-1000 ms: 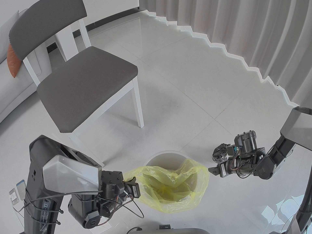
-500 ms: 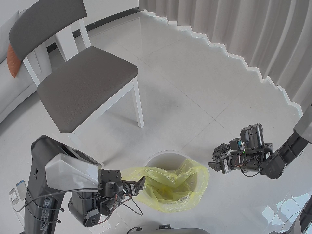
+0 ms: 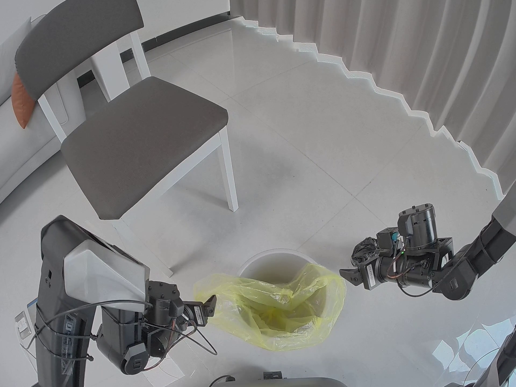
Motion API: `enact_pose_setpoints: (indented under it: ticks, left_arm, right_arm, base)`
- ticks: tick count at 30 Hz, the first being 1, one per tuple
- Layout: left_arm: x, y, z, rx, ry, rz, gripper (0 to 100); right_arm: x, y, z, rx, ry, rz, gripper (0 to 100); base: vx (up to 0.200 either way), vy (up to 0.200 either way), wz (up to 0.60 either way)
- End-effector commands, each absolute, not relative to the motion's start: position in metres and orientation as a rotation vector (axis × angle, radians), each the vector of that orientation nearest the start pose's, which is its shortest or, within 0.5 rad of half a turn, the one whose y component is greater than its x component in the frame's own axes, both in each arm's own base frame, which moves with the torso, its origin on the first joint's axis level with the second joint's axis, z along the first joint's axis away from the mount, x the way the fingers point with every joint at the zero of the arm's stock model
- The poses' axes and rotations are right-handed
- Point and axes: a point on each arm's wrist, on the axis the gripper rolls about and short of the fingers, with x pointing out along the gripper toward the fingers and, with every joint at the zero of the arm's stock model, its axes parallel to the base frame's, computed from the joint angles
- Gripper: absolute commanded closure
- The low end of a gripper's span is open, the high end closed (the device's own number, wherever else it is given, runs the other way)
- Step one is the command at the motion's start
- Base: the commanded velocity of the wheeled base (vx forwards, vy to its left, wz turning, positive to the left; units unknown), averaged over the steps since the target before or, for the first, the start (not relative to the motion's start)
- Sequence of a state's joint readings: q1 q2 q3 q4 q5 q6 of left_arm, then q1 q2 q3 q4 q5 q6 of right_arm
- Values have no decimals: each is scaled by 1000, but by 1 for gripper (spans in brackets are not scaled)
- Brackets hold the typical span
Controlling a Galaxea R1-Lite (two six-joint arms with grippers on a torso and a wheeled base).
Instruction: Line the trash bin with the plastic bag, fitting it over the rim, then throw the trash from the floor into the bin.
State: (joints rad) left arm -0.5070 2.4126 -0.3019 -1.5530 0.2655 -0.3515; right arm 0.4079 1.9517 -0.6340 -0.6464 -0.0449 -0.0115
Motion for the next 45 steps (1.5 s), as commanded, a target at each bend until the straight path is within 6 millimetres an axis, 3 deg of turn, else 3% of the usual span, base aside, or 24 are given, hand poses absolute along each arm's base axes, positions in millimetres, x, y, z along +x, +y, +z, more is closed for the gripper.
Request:
enact_pose_setpoints:
  ticks: [1,9,18,24,31,35,40,45]
  left_arm:
    - [268,-137,-38,-132,480,-147,0]
    - [298,-144,-82,38,489,-160,0]
    - [309,-143,-83,51,528,-146,0]
    - [302,-142,-57,-21,478,-154,0]
    - [271,-136,-31,-36,468,-185,0]
    - [248,-130,-23,-34,494,-196,0]
    - [235,-128,-10,-72,492,-206,0]
    - [226,-128,23,-108,403,-261,0]
  right_arm:
    - [282,129,67,-173,642,378,0]
    - [277,132,65,-181,651,392,0]
    - [278,136,61,-189,661,403,0]
    - [278,140,63,-192,650,415,0]
    - [275,143,65,-211,638,435,0]
    - [270,157,67,-250,619,488,0]
    - [261,173,67,-345,587,564,0]
    - [254,193,71,-402,546,616,0]
  base:
    - [0,0,0]
    - [0,0,0]
    - [0,0,0]
    - [0,0,0]
    - [0,0,0]
    - [0,0,0]
    - [0,0,0]
    - [0,0,0]
